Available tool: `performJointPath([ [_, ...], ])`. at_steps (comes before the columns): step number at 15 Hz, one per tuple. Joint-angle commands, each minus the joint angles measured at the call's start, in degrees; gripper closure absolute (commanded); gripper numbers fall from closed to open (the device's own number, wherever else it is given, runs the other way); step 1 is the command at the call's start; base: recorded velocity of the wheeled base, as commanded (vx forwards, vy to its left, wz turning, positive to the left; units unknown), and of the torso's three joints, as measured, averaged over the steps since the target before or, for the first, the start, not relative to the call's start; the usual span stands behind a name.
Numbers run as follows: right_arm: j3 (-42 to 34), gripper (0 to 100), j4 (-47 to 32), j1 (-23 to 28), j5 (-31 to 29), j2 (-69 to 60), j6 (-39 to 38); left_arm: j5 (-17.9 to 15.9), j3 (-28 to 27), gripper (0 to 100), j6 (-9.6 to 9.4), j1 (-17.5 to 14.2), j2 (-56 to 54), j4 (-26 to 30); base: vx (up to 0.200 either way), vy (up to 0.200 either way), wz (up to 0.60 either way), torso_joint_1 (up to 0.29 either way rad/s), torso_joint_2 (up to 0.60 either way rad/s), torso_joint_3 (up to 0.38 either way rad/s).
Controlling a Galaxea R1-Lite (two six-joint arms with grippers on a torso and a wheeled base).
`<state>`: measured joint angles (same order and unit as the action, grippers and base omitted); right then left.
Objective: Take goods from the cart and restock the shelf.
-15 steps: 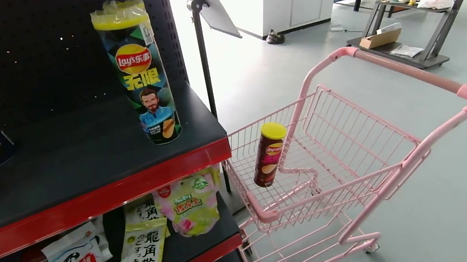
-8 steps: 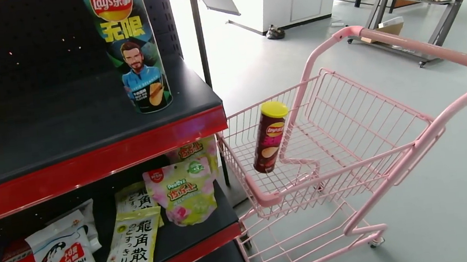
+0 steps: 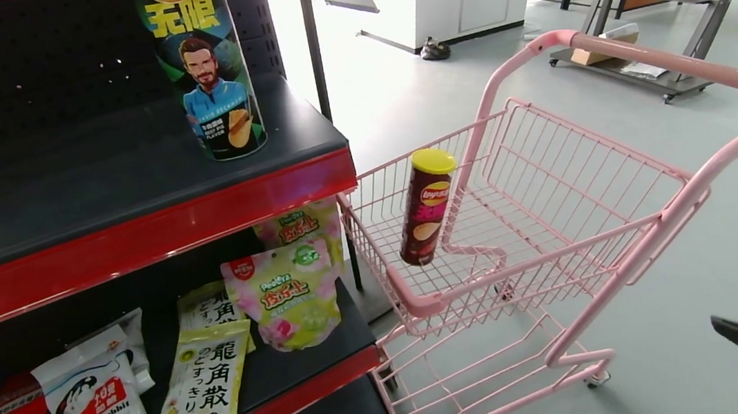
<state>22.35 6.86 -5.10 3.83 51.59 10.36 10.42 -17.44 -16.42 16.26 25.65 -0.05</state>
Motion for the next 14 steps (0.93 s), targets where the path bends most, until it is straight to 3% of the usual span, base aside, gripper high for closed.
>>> performJointPath([
  [1,12.3,0,12.1,-5.5,1.4,22.9,-3.5,0.6,0.0,0,0.07,-0.1,-0.1,0.0,0.0,0.0,0.0,0.0,0.0,0.0],
  [3,16.0,0,19.9,-8.8,0.9,29.3,-5.7,1.0,-0.1,0,0.25,-0.2,0.0,0.0,0.0,0.0,0.0,0.0,0.0,0.0],
  [5,20.8,0,21.0,-13.4,2.1,35.2,-12.4,0.3,-0.1,0,3.15,-0.1,0.1,0.0,0.0,0.0,0.0,0.0,0.0,0.0],
  [8,23.4,0,25.3,-14.3,4.4,43.6,-12.0,-0.9,0.1,0,3.59,-0.1,0.4,0.4,0.0,0.0,0.0,0.0,0.0,0.0],
  [10,26.9,0,34.9,-15.6,5.8,53.4,-11.7,-2.6,0.5,0,5.08,-0.1,0.5,0.9,0.0,0.0,0.0,0.0,0.0,0.0],
  [14,33.2,0,35.6,-16.6,5.8,60.9,-11.9,-2.7,0.3,0,5.26,-0.1,0.5,0.9,0.0,0.0,0.0,0.0,0.0,0.0],
])
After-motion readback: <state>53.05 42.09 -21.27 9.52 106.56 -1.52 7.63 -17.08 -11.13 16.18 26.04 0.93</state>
